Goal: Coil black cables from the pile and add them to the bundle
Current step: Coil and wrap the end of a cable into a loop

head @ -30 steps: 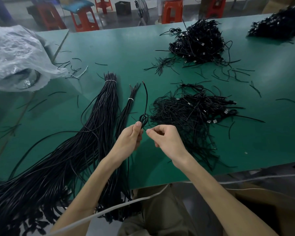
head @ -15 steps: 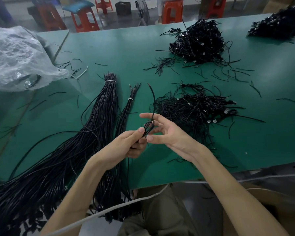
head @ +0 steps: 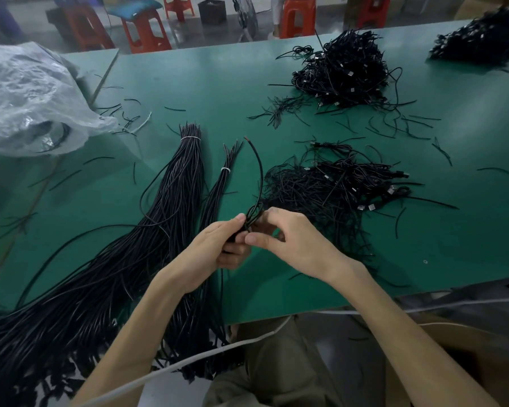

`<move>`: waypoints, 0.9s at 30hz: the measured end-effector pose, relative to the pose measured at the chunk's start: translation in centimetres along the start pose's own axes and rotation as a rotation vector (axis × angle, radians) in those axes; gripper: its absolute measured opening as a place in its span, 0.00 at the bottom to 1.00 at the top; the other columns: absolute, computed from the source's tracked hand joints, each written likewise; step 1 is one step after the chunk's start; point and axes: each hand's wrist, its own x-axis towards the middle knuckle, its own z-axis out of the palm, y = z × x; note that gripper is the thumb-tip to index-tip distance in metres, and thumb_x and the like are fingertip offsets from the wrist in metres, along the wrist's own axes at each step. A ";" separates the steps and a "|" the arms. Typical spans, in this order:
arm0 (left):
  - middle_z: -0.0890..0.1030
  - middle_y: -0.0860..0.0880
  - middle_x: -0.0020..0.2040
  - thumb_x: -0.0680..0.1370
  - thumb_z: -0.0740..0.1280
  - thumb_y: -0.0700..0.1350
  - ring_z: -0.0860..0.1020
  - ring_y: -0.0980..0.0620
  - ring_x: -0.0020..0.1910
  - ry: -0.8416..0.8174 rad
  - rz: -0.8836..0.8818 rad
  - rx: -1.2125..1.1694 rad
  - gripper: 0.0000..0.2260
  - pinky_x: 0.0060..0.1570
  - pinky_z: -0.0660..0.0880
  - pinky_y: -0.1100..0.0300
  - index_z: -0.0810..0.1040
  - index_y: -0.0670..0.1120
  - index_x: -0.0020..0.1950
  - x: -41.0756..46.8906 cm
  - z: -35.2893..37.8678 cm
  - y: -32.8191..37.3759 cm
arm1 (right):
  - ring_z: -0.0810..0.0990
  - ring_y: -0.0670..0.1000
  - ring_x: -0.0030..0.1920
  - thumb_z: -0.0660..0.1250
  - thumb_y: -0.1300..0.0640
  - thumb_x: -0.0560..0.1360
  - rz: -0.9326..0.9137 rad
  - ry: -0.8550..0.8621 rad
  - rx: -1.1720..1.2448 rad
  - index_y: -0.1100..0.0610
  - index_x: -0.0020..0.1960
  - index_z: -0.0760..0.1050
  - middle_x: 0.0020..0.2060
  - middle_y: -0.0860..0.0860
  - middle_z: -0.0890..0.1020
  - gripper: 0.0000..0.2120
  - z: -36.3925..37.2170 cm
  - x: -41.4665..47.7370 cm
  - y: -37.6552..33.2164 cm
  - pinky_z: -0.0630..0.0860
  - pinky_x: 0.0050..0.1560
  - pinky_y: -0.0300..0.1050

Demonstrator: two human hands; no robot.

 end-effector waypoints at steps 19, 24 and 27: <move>0.58 0.53 0.27 0.79 0.57 0.55 0.53 0.51 0.25 0.272 0.027 0.047 0.17 0.24 0.56 0.62 0.61 0.51 0.31 0.5 1.6 -0.4 | 0.72 0.45 0.39 0.60 0.53 0.86 -0.139 0.007 -0.263 0.56 0.49 0.74 0.39 0.43 0.74 0.10 0.6 -1.3 -1.0 0.73 0.44 0.46; 0.59 0.53 0.27 0.78 0.57 0.56 0.54 0.51 0.26 0.302 -0.001 0.052 0.19 0.24 0.56 0.63 0.63 0.52 0.29 0.5 2.0 -0.3 | 0.71 0.47 0.36 0.63 0.58 0.83 -0.180 0.102 -0.208 0.58 0.45 0.75 0.36 0.46 0.74 0.09 1.1 -1.5 -1.0 0.69 0.38 0.42; 0.64 0.50 0.28 0.84 0.57 0.55 0.60 0.51 0.26 0.295 0.027 0.074 0.22 0.25 0.61 0.62 0.71 0.49 0.31 0.2 2.1 -0.3 | 0.71 0.46 0.37 0.64 0.58 0.82 -0.194 0.170 -0.260 0.57 0.44 0.75 0.36 0.45 0.75 0.09 1.2 -1.3 -0.9 0.71 0.39 0.44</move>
